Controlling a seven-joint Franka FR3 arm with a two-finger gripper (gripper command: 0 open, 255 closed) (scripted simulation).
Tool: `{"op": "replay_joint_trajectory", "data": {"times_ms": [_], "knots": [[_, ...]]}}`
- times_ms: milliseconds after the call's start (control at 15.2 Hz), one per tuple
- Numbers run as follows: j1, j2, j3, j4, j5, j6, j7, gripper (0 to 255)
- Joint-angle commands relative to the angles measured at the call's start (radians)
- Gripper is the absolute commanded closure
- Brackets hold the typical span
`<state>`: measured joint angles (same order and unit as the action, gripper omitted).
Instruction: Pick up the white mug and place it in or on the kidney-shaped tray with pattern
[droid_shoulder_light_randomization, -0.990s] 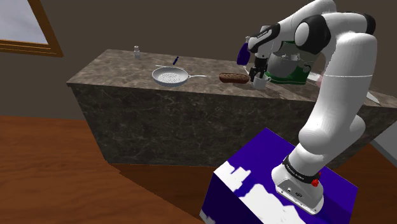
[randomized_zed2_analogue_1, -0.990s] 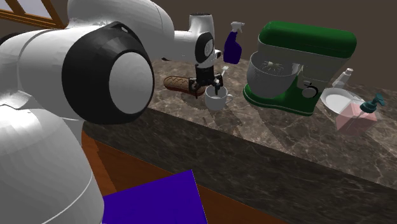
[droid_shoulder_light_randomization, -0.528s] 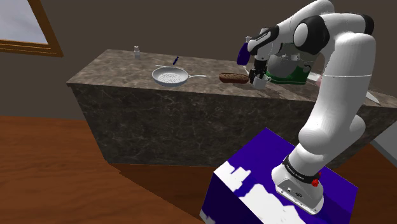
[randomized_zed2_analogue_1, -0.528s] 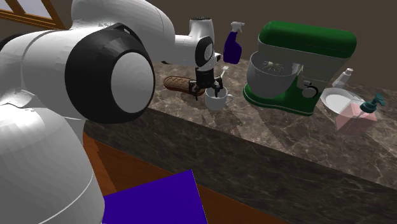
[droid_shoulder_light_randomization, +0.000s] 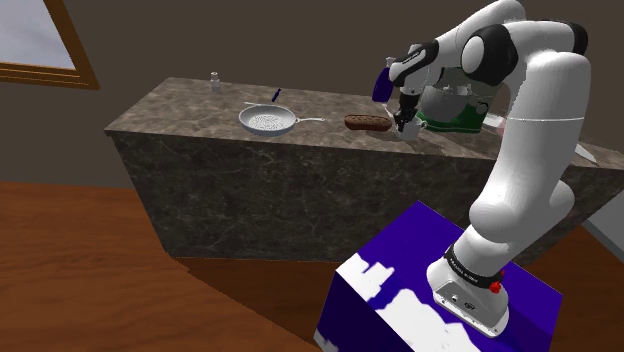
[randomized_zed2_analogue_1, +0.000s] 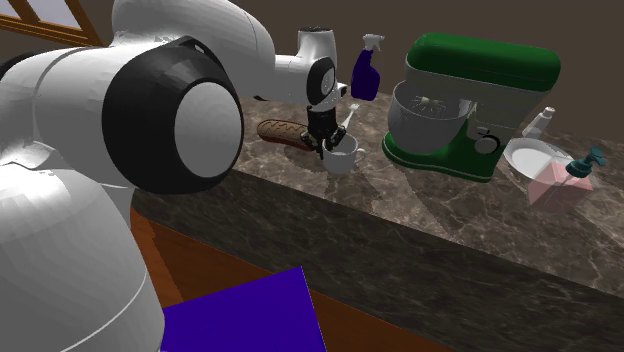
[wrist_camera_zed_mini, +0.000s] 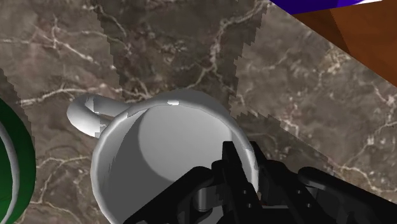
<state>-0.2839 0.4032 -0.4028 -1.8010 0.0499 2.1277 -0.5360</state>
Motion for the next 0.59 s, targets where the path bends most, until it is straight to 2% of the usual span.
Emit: {"op": "replay_joint_trajectory", "data": {"times_ms": [0,198,528], "knots": [[0.0,0.0,0.0,0.0,0.0,0.0,0.0,255],[0.0,0.0,0.0,0.0,0.0,0.0,0.0,255],[0.005,-0.031,-0.006,0.026,-0.013,-0.056,0.003,255]]}}
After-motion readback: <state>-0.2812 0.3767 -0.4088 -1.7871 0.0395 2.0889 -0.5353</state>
